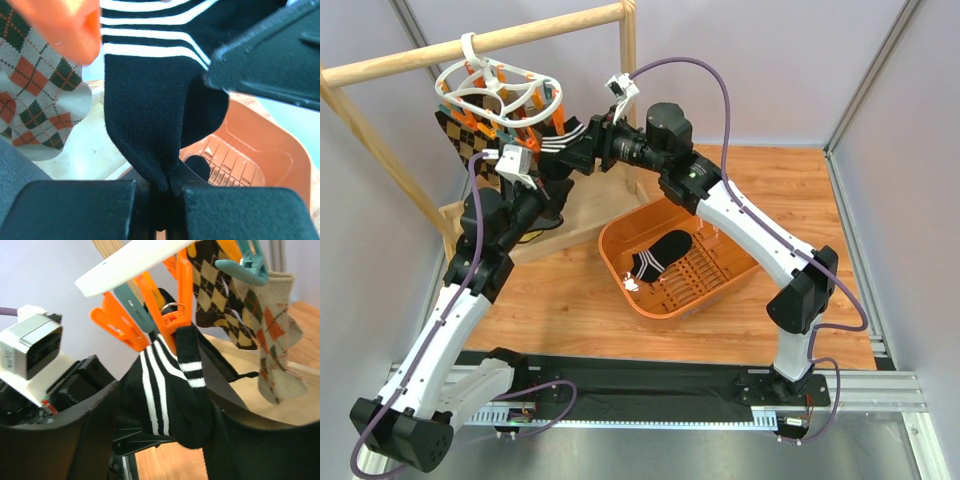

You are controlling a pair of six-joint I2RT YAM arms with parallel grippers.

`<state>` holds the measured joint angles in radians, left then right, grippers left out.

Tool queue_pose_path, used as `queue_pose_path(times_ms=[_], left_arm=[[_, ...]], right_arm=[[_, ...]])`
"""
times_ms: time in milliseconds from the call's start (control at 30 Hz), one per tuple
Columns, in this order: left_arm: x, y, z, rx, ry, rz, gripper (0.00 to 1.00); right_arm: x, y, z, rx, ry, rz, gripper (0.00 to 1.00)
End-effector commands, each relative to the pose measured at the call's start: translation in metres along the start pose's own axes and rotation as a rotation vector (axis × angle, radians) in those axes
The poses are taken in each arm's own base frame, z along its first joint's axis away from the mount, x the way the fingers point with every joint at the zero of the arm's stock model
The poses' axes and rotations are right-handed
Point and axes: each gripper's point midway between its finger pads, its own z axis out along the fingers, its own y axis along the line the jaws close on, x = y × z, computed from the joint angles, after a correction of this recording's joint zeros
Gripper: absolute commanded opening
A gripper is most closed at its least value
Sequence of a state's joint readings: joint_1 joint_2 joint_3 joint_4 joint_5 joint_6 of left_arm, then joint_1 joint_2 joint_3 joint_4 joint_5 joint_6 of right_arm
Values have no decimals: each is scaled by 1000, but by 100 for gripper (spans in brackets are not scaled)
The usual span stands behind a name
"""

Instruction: Remove the socks clipped to the hanger

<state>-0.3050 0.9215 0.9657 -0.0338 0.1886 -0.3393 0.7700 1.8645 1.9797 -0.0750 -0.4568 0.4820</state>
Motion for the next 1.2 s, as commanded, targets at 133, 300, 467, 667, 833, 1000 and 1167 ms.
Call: queue_pose_path(times_ms=[133, 300, 467, 667, 833, 1000, 1167], left_arm=[[-12, -13, -8, 60, -49, -7, 0], [-14, -17, -14, 78, -65, -9, 0], [-15, -27, -17, 129, -63, -30, 0], [-9, -37, -15, 189, -34, -62, 0], [-8, -47, -10, 241, -17, -89, 0], [-6, -54, -8, 288, 4, -104, 0], [-3, -58, -6, 317, 11, -108, 0]], right_arm=[[-61, 11, -21, 95, -128, -170, 71], [-72, 32, -26, -102, -102, -254, 81], [-87, 31, -29, -255, -81, -232, 83], [-77, 33, -23, -397, -23, -193, 87], [-76, 29, -16, -435, -46, -191, 89], [-85, 28, -14, -485, -92, -172, 90], [-75, 21, -8, -530, -74, -125, 90]])
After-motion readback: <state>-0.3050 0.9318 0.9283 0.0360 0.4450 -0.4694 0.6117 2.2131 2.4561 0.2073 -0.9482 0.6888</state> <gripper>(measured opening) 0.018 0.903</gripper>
